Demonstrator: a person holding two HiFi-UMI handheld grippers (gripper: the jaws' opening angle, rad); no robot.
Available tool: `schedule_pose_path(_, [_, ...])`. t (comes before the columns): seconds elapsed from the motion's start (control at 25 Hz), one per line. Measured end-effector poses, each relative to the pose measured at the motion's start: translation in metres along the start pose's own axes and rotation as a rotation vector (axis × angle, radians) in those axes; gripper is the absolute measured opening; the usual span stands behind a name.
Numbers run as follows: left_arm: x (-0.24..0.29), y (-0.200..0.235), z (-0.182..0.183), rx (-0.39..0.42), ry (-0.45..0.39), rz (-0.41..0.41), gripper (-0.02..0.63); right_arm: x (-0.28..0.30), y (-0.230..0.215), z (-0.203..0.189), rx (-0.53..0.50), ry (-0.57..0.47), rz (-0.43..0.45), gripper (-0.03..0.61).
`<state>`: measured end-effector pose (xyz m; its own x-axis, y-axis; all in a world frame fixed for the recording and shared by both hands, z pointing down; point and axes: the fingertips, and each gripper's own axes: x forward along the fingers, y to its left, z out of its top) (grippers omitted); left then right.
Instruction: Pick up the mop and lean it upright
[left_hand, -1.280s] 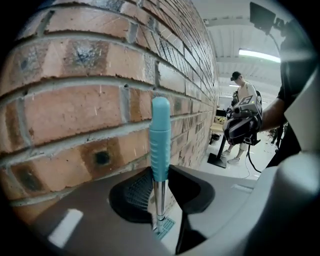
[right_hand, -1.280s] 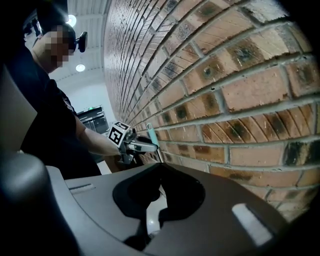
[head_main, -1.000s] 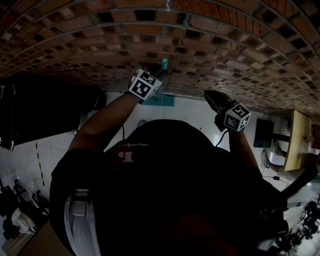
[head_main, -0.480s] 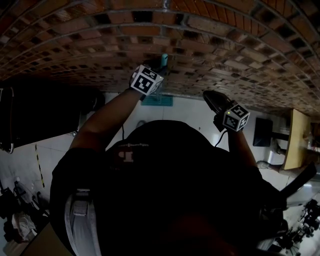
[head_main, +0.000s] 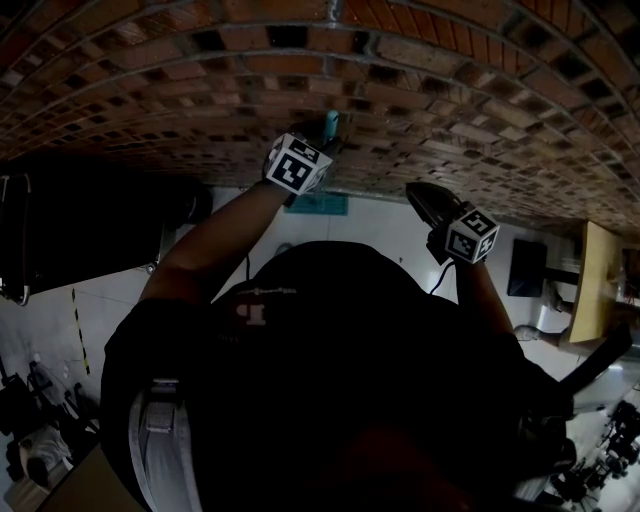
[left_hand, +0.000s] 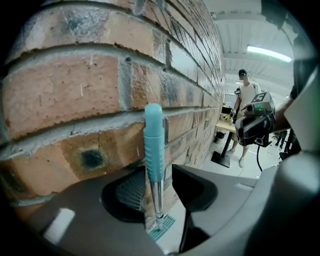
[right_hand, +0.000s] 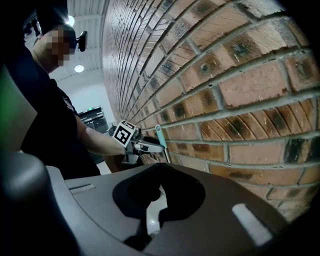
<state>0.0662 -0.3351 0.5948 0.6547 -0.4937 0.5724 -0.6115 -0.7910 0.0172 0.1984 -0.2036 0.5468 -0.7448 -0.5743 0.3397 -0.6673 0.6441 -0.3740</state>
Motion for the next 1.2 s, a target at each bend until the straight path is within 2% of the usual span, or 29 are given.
schedule_pose_path(0.24, [-0.009,-0.001,-0.006,-0.024,-0.008,-0.010,0.167,0.003,0.000,0.000,-0.002,0.000,0.015,0.014])
schedule_pose_path(0.4, [-0.027,0.003,-0.008,-0.045,-0.056,-0.014,0.169,0.003,-0.001,0.002,-0.006,0.005,0.012,0.014])
schedule_pose_path(0.6, [-0.066,0.010,-0.005,-0.091,-0.156,-0.042,0.169,0.001,-0.001,0.007,-0.017,0.003,0.012,0.014])
schedule_pose_path(0.8, [-0.116,0.023,-0.003,-0.158,-0.283,-0.115,0.162,0.003,-0.003,0.014,-0.031,-0.001,0.014,0.014])
schedule_pose_path(1.08, [-0.184,0.049,-0.002,-0.253,-0.455,-0.154,0.088,0.013,0.000,0.024,-0.044,-0.017,0.026,0.014])
schedule_pose_path(1.2, [-0.198,0.051,-0.007,-0.278,-0.494,-0.157,0.069,0.018,0.004,0.028,-0.051,-0.016,0.039,0.014])
